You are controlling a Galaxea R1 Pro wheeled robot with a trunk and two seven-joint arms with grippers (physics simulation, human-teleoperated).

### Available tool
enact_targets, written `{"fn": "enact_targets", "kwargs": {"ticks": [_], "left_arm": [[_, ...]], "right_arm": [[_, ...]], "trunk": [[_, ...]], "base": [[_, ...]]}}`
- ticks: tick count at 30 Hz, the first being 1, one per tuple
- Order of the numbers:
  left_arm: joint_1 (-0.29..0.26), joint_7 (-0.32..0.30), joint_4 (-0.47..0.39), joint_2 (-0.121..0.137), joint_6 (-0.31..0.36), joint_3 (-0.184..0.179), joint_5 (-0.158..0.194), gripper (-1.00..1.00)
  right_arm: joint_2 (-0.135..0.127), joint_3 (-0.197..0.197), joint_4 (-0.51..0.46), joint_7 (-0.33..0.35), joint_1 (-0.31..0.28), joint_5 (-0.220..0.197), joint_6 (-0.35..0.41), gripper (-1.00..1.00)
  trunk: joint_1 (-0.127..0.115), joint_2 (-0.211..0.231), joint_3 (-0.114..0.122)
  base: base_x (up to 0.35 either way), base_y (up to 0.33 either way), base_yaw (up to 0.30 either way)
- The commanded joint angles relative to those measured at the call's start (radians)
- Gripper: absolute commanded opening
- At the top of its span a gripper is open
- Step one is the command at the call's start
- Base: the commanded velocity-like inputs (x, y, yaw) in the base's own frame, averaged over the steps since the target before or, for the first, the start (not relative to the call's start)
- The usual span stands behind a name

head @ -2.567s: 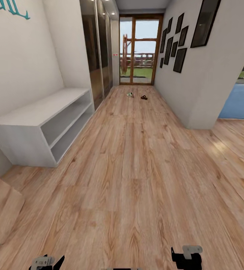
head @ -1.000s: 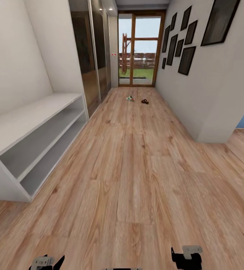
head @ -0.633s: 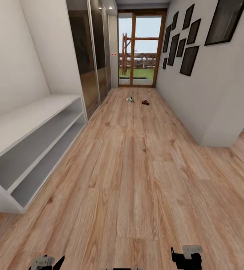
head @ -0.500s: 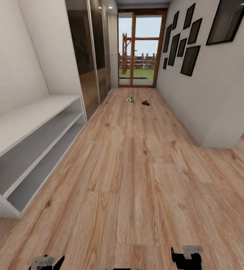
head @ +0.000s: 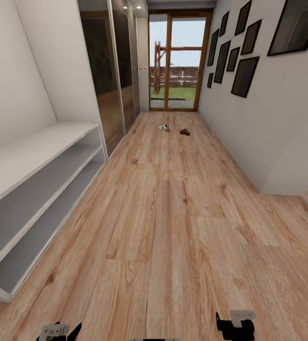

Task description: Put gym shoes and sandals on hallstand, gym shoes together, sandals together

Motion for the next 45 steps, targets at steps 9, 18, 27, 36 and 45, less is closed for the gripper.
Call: {"fn": "enact_targets", "kwargs": {"ticks": [9,18,27,36,45], "left_arm": [[-0.001,-0.005,0.0,-0.001,-0.005,0.009,-0.01,1.0],[-0.001,-0.005,0.0,-0.001,-0.005,0.009,-0.01,1.0],[-0.001,-0.005,0.0,-0.001,-0.005,0.009,-0.01,1.0],[-0.001,-0.005,0.0,-0.001,-0.005,0.009,-0.01,1.0],[-0.001,-0.005,0.0,-0.001,-0.005,0.009,-0.01,1.0]], "right_arm": [[0.001,-0.008,0.001,-0.003,-0.001,0.011,-0.003,1.0],[0.001,-0.008,0.001,-0.003,-0.001,0.011,-0.003,1.0],[0.001,-0.008,0.001,-0.003,-0.001,0.011,-0.003,1.0],[0.001,-0.008,0.001,-0.003,-0.001,0.011,-0.003,1.0],[0.001,-0.008,0.001,-0.003,-0.001,0.011,-0.003,1.0]], "trunk": [[0.0,0.0,-0.001],[0.0,0.0,-0.001],[0.0,0.0,-0.001],[0.0,0.0,-0.001],[0.0,0.0,-0.001]], "base": [[0.338,0.0,0.0],[0.338,0.0,0.0],[0.338,0.0,0.0],[0.338,0.0,0.0],[0.338,0.0,0.0]]}}
